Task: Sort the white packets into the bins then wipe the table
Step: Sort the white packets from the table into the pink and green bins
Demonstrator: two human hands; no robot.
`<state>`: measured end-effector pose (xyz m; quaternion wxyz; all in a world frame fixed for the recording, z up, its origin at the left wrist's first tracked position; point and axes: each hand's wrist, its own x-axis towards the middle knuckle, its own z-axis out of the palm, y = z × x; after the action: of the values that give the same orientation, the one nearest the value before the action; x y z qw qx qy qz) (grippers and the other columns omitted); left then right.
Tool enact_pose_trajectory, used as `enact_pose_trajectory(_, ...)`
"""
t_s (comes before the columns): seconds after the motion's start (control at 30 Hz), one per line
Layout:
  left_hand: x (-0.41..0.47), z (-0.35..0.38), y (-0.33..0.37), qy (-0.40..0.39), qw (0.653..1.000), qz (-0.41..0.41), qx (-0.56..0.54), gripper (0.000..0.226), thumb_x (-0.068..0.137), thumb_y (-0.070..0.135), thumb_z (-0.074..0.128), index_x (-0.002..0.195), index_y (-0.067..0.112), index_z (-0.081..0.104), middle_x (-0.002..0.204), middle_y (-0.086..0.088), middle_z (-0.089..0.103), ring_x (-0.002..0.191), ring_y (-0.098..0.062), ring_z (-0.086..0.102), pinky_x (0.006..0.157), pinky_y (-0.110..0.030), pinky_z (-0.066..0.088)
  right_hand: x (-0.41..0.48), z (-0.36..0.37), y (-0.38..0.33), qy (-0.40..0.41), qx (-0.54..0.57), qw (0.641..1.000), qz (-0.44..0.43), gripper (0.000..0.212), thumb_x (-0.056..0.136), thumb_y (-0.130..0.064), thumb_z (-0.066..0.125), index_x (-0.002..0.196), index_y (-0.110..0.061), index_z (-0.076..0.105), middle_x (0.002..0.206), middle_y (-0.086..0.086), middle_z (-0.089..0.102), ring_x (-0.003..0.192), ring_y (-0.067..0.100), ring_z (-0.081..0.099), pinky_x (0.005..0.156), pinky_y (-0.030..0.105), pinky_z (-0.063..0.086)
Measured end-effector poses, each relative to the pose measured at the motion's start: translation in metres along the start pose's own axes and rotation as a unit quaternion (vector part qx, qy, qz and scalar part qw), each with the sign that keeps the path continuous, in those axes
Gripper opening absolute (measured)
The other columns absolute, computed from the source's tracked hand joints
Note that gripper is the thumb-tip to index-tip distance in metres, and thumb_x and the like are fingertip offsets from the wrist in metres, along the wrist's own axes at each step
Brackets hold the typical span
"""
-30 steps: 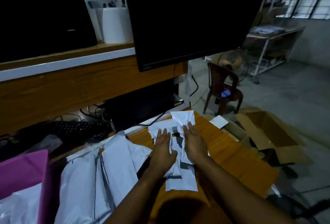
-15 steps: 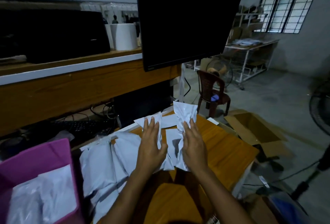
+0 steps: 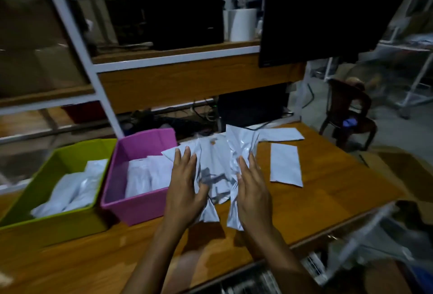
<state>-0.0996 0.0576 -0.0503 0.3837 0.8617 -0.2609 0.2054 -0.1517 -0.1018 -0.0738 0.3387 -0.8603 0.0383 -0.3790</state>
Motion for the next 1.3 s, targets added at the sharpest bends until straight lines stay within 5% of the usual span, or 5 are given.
enact_pose_trajectory(0.5,0.025,-0.104,-0.122,0.018,0.993,-0.091,0.076,0.074,0.08,0.03,0.052,0.148,0.009,0.032,0.158,0.0,0.016,0.147,-0.009,-0.002,0.115,-0.027,0.01,0.043,0.135,-0.087,-0.134,0.014,0.99,-0.042,0.044,0.102,-0.021,0.042,0.146,-0.026,0.038,0.158,0.0,0.026,0.147,0.019,0.02,0.108,0.037,0.039)
enact_pose_trajectory(0.8,0.088,-0.077,-0.222,-0.123,0.975,-0.129,0.13,0.056,0.085,0.032,0.058,0.133,0.003,0.048,0.15,-0.019,0.036,0.146,-0.036,0.015,0.116,-0.042,0.018,0.093,0.244,-0.081,-0.278,-0.06,0.959,-0.005,0.05,0.101,-0.01,0.039,0.148,-0.023,0.033,0.16,0.006,0.02,0.145,0.025,0.023,0.114,0.039,0.032)
enact_pose_trajectory(0.93,0.105,-0.054,-0.26,-0.186,0.964,-0.134,0.133,0.04,0.082,0.038,0.041,0.109,0.011,0.053,0.116,-0.009,0.057,0.126,-0.036,0.044,0.119,-0.04,0.01,0.1,0.289,-0.061,-0.32,-0.096,0.942,0.0,0.047,0.097,-0.008,0.04,0.142,-0.017,0.044,0.152,0.014,0.036,0.137,0.031,0.037,0.112,0.041,0.033)
enact_pose_trajectory(1.1,0.112,-0.034,-0.284,-0.35,0.893,-0.155,0.238,0.072,0.099,0.05,0.027,0.152,0.006,0.006,0.16,-0.018,0.006,0.147,-0.037,-0.005,0.117,-0.055,-0.006,0.103,0.324,-0.032,-0.387,-0.186,0.903,-0.003,0.039,0.098,-0.021,0.044,0.136,-0.019,0.047,0.143,0.015,0.048,0.126,0.033,0.048,0.108,0.044,0.039)
enact_pose_trajectory(1.3,0.13,-0.049,-0.281,-0.511,0.793,-0.122,0.307,0.122,0.069,0.073,0.065,0.153,0.013,0.0,0.161,-0.013,-0.002,0.147,-0.034,0.001,0.118,-0.047,0.009,0.127,0.319,-0.031,-0.559,-0.202,0.803,0.039,0.098,0.081,-0.027,0.063,0.153,-0.025,-0.004,0.161,0.013,-0.008,0.147,0.035,0.01,0.115,0.047,0.028)
